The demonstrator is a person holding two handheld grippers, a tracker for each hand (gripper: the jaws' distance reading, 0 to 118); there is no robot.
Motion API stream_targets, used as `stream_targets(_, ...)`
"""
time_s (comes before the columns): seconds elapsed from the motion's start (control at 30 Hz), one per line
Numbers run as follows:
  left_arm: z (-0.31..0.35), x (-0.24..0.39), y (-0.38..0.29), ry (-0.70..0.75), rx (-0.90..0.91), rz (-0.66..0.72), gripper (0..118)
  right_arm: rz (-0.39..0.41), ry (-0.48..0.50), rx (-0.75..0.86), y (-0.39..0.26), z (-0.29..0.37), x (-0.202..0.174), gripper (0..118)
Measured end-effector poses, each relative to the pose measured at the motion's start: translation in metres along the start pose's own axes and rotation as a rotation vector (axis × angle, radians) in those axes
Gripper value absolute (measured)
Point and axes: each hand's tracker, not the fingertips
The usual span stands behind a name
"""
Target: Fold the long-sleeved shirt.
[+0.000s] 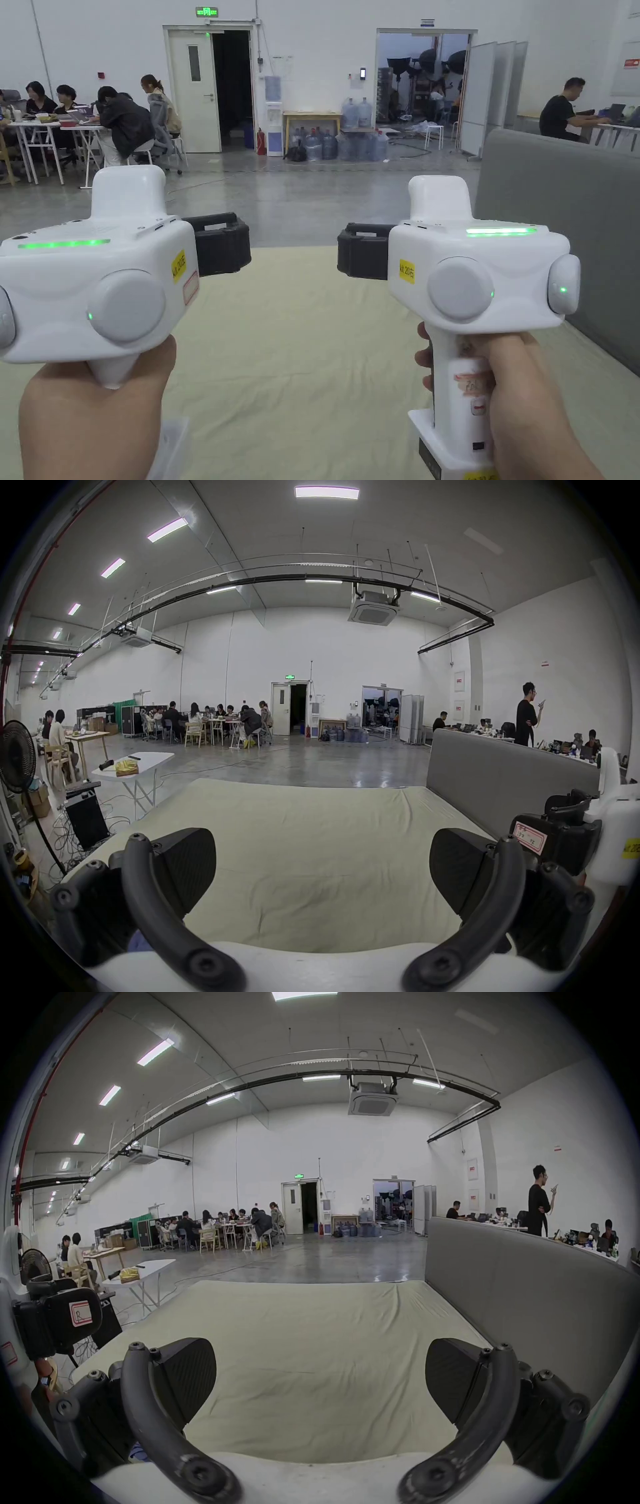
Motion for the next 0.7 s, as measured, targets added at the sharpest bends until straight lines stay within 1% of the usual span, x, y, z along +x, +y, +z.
stream_targets(0.17, -0.0012, 0.0, -0.0021, 0.001, -0.008, -0.002, 118, -0.013, 0.004, -0.001, -0.0004, -0.0002, 0.0015, 118)
stream_targets(0.27, -0.0007, -0.0001, -0.0008, 0.002, -0.006, -0.011, 118, -0.031, -0.012, 0.016, -0.0009, 0.0012, 0.0031, 117)
stream_targets(0.37, 0.001, -0.0014, 0.0004, 0.007, 0.004, -0.01, 118, -0.031, -0.012, 0.026, -0.0005, 0.0019, 0.0042, 117)
stream_targets(0.43, 0.0008, -0.0017, 0.0002, 0.007, 0.006, -0.009, 118, -0.058, -0.01, 0.021, 0.0004, 0.0014, 0.0065, 117)
stream_targets(0.5, -0.0002, -0.0014, -0.0007, 0.009, 0.0, -0.011, 118, -0.068, 0.006, 0.006, 0.0007, -0.0001, 0.0087, 117)
stream_targets(0.57, -0.001, -0.0009, -0.0021, 0.008, -0.007, -0.011, 118, -0.066, -0.002, -0.003, -0.0004, -0.0014, 0.0075, 117)
stream_targets(0.7, -0.0027, 0.0003, -0.0053, 0.004, -0.015, -0.009, 118, -0.03, -0.013, -0.006, -0.0044, -0.003, 0.0029, 117)
